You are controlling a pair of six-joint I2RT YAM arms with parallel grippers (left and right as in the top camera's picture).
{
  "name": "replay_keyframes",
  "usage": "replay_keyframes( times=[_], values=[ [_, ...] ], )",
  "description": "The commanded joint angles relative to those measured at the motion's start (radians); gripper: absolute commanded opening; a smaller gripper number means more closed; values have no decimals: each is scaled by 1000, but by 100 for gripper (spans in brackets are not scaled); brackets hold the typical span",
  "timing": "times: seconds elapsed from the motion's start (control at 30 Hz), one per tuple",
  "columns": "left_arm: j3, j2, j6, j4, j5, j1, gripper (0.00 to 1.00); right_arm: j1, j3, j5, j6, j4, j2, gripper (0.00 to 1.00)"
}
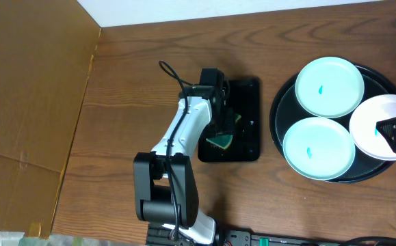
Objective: Clean dirty plates on tray and stack at the side
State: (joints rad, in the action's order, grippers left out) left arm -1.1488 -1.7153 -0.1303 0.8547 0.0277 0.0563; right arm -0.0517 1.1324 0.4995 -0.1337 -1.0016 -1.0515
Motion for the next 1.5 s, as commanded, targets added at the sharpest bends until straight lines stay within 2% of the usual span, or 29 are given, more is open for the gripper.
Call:
replay_keyframes(
  times=[0.0, 0.2, 0.3, 0.37, 0.43, 0.47, 0.63, 0.67, 0.7, 0.73, 0.8, 0.87, 1.0, 1.17, 1.47],
  values=[
    [35, -4, 3, -53, 5, 3, 59, -2, 16, -2, -8, 2, -1, 92],
    [186, -5, 7, -291, -17, 4, 59, -2, 16, -2, -8, 1, -1, 91],
    [243, -5, 26, -363, -18, 4, 57, -2, 16, -2, -8, -2, -1, 91],
    [250, -5, 26, -373, -18, 4, 43, -2, 16, -1, -8, -2, -1, 91],
    [249, -3, 26, -370, -17, 4, 15, -2, 16, -1, -8, -2, -1, 91],
    [247, -2, 25, -364, -16, 4, 8, -2, 16, -1, -8, -3, -1, 91],
    [196, 11, 21, -287, -13, 4, 7, -2, 16, -1, -8, -6, -1, 91],
    [180, 19, 21, -270, -13, 4, 8, -2, 16, -1, -8, -6, -1, 91],
    [169, 28, 20, -258, -12, 4, 22, -2, 16, -1, -8, -6, -1, 91],
    [161, 39, 13, -248, -7, 4, 42, -2, 16, -1, -8, -6, -1, 91],
    [158, 53, 13, -243, 18, 4, 53, -2, 16, -1, -8, -6, -1, 91],
    [159, 56, 13, -240, 43, 4, 58, -2, 16, -1, -8, -5, -1, 91],
    [175, 55, 14, -235, 47, 4, 63, -2, 16, -1, -8, -7, -1, 89],
    [177, 55, 14, -200, 4, 4, 63, -2, 16, -1, -8, -17, -1, 90],
    [178, 54, 26, -250, -11, 4, 62, -2, 16, -1, -16, -16, -1, 90]
  ],
)
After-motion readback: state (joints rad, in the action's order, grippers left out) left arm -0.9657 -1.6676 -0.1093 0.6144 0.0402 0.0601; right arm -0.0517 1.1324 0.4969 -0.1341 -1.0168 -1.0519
